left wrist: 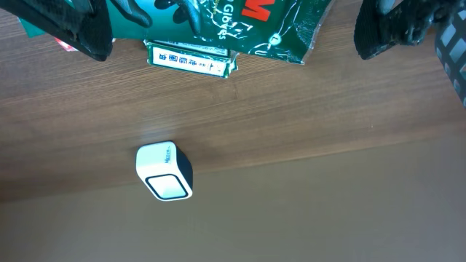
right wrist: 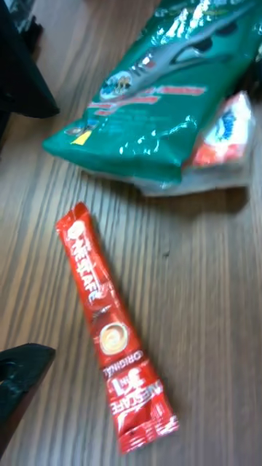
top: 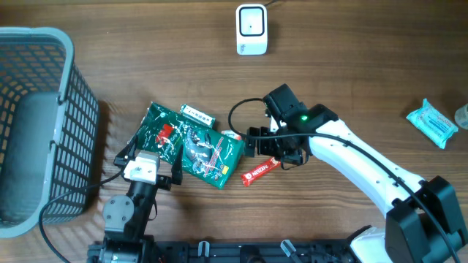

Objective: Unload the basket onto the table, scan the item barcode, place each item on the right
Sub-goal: 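Reach the right gripper to the red Nescafe stick, then grasp the Nescafe stick with the right gripper and lift it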

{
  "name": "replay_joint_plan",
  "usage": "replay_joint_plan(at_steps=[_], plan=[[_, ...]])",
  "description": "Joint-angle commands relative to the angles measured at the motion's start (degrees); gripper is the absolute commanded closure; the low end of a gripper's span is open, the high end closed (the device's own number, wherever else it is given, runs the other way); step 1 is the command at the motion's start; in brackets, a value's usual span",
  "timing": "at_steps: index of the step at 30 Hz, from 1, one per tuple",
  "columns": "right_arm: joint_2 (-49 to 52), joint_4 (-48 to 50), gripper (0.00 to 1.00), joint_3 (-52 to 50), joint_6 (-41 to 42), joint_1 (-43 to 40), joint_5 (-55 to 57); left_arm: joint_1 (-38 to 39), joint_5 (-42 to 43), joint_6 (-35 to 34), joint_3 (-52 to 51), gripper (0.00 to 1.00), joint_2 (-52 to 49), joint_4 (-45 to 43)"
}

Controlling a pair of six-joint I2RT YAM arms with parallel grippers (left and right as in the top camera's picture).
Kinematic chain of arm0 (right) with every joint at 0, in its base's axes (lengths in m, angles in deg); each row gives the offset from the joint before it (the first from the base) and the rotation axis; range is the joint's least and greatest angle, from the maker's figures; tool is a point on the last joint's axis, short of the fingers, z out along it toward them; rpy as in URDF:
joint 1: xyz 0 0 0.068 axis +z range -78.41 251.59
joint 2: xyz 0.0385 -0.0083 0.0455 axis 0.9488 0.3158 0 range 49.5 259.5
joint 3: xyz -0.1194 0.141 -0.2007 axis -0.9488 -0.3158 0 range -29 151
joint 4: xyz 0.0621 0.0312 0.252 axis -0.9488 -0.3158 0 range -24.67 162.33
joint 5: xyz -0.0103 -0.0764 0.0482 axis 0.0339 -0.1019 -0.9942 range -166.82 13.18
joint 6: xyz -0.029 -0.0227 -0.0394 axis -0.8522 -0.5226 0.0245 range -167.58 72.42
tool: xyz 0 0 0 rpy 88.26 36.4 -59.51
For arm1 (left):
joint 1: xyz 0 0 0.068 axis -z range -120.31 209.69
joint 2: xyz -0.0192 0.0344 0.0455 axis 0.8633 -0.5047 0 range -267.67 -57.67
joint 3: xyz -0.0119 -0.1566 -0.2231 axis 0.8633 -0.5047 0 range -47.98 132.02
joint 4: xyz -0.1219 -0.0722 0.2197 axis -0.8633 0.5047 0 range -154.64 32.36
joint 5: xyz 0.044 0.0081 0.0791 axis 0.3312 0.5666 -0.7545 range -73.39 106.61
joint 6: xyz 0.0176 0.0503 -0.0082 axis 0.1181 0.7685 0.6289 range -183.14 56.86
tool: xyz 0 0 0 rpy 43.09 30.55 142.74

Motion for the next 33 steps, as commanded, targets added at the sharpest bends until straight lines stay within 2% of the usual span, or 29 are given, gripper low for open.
replay_joint_plan(at_steps=[1,6,9,13,16,23,27,28,30,31,33], plan=[[0.42,-3.37,0.04,-0.04,9.90,0.13,2.40,0.26,0.68,0.70,-0.35,0.00,0.02,0.02],[0.46,-3.43,0.24,-0.46,27.52,0.15,8.57,0.26,0.68,0.70,-0.35,0.00,0.02,0.02],[1.31,-0.72,0.24,-2.32,36.52,0.13,12.48,0.26,0.68,0.70,-0.35,0.00,-0.02,0.02],[5.11,3.91,0.30,-2.80,38.40,0.13,10.01,0.26,0.68,0.70,-0.35,0.00,-0.04,0.02],[7.43,7.06,0.39,-2.78,39.41,0.13,7.17,0.26,0.68,0.70,-0.35,0.00,-0.04,0.02],[11.45,5.44,0.41,-2.78,42.14,0.13,6.56,0.26,0.68,0.70,-0.35,0.00,-0.07,0.02],[14.93,6.84,0.49,-2.78,42.93,0.13,2.67,0.26,0.68,0.70,-0.35,0.00,-0.13,0.02],[15.74,6.78,0.53,-2.78,43.06,0.15,2.67,0.26,0.68,0.70,-0.35,0.00,-0.13,0.02],[18.34,6.29,0.84,-2.78,43.10,0.13,2.01,0.26,0.68,0.70,-0.35,0.00,-0.13,0.02],[19.28,5.88,0.95,-2.78,43.54,0.13,1.53,0.26,0.68,0.70,-0.35,0.01,-0.13,0.02],[20.74,5.53,0.96,-2.78,44.28,0.13,0.28,0.26,0.68,0.70,-0.35,0.00,-0.13,0.02]])
